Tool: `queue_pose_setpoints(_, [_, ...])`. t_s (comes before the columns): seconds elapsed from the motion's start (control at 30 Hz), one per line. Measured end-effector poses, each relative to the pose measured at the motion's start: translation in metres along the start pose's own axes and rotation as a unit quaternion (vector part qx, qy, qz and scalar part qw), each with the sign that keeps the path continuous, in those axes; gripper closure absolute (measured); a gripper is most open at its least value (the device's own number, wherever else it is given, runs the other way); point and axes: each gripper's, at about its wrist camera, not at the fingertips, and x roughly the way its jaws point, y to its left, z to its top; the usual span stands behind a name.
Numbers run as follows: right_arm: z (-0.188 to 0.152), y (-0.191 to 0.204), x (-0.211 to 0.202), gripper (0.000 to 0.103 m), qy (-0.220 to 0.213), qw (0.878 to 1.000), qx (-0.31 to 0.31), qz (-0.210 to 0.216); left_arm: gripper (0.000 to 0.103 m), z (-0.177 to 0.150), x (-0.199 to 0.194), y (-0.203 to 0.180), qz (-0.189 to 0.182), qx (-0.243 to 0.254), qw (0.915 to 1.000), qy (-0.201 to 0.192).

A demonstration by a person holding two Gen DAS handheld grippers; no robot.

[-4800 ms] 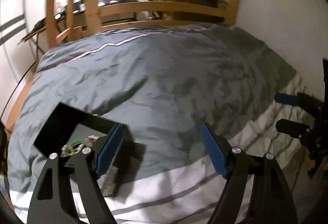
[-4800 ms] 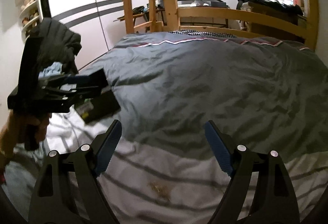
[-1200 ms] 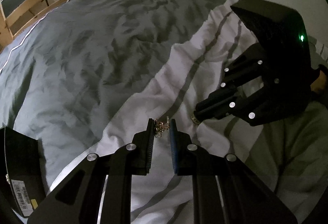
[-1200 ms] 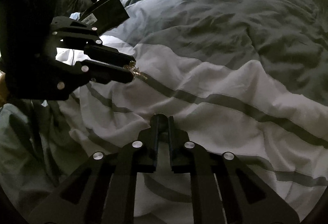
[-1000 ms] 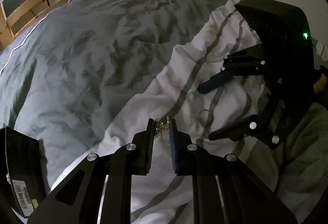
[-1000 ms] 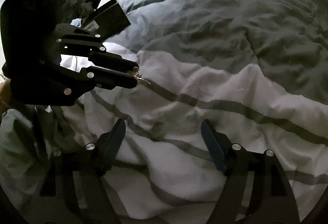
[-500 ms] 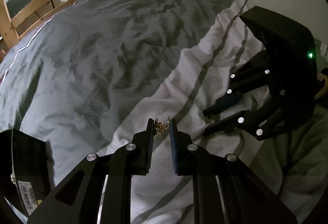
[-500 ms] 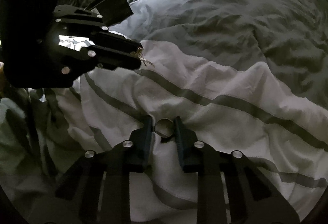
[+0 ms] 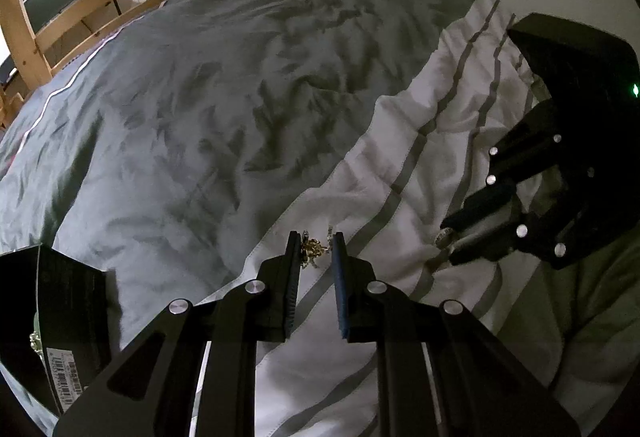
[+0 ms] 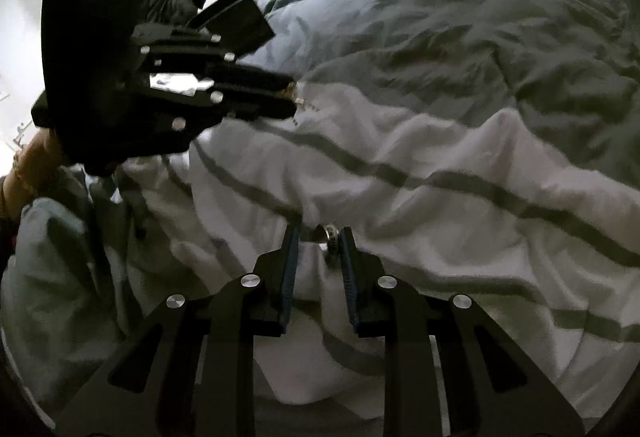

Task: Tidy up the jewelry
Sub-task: 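Grasp the small silver ring with the right gripper, then carry gold earring to black box with left gripper while right carries silver ring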

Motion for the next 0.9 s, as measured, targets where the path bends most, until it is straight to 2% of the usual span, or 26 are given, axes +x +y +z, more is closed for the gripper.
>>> queue_pose_setpoints(0.13, [-0.001,0.005,0.000,0.081,0.000,1.000,-0.009,0.000,0.088,-0.001,-0.001,0.002,0.005,-0.003,1.0000,-0.004])
queue_pose_setpoints(0.23, [0.001,0.005,-0.011,0.081,-0.027,1.000,-0.007,-0.008,0.088,0.000,-0.001,0.002,0.007,-0.007,0.9999,-0.005])
queue_pose_setpoints(0.33, [0.001,0.004,-0.009,0.081,-0.021,1.000,-0.008,-0.013,0.088,0.000,-0.001,0.001,0.006,-0.006,1.0000,-0.003])
queue_pose_setpoints(0.47, [-0.001,0.004,0.010,0.080,0.007,0.998,-0.018,-0.057,0.088,0.000,0.001,-0.001,0.006,0.000,1.0000,0.003])
queue_pose_setpoints(0.6, [0.000,0.013,0.021,0.082,0.006,0.996,-0.038,-0.085,0.088,0.001,0.004,-0.003,0.009,0.005,0.9999,0.006])
queue_pose_setpoints(0.9, [0.005,0.010,-0.004,0.083,-0.047,0.997,-0.018,-0.066,0.088,0.000,0.001,-0.001,0.018,0.000,0.9998,-0.002])
